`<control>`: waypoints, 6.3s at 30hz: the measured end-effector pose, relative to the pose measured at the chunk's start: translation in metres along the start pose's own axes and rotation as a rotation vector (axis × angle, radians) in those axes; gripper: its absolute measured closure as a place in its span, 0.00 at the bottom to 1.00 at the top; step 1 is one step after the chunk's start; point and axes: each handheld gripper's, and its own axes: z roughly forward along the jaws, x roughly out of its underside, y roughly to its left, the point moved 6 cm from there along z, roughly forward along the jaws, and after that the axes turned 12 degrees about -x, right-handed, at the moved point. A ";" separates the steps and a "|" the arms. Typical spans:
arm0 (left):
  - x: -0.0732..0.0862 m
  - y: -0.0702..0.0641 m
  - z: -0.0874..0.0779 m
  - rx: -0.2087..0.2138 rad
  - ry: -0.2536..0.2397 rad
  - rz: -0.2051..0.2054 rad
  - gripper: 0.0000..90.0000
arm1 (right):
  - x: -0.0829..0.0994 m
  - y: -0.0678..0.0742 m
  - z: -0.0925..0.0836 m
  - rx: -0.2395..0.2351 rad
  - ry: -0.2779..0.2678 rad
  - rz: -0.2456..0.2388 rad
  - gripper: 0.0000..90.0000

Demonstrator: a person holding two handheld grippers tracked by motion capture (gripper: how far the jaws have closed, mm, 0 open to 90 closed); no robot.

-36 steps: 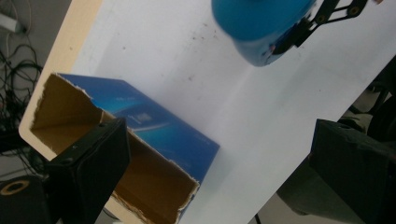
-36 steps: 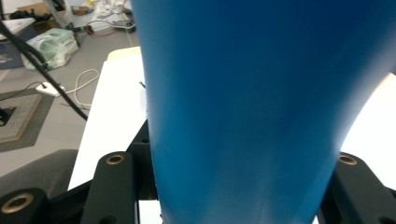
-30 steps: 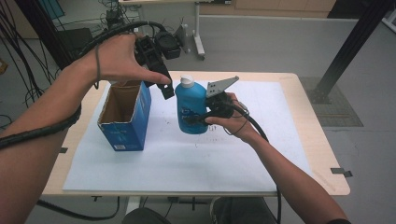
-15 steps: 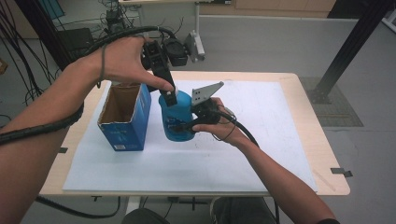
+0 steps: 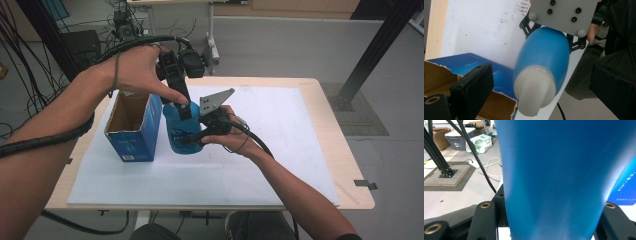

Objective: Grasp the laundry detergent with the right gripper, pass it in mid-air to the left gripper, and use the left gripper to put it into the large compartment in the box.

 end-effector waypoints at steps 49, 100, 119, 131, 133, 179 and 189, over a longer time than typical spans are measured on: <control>0.001 -0.009 0.013 0.003 0.063 0.062 0.07 | -0.017 0.009 -0.007 -0.024 -0.026 -0.036 0.49; 0.006 -0.008 0.013 -0.003 0.075 0.064 0.07 | -0.018 0.009 -0.006 -0.022 -0.032 -0.040 0.49; 0.008 -0.008 0.014 0.000 0.081 0.068 0.08 | -0.019 0.008 -0.006 -0.025 -0.038 -0.039 0.49; 0.006 -0.008 0.015 0.005 0.074 0.080 0.14 | -0.019 0.009 -0.006 -0.028 -0.038 -0.044 0.49; 0.005 -0.008 0.015 0.011 0.074 0.085 0.17 | -0.019 0.009 -0.007 -0.029 -0.039 -0.044 0.49; 0.004 -0.011 0.019 0.055 0.088 0.110 0.41 | -0.017 0.011 -0.005 -0.046 -0.043 -0.050 0.49; 0.003 -0.011 0.020 0.045 0.065 0.107 0.41 | -0.016 0.009 -0.006 -0.040 -0.041 -0.052 0.48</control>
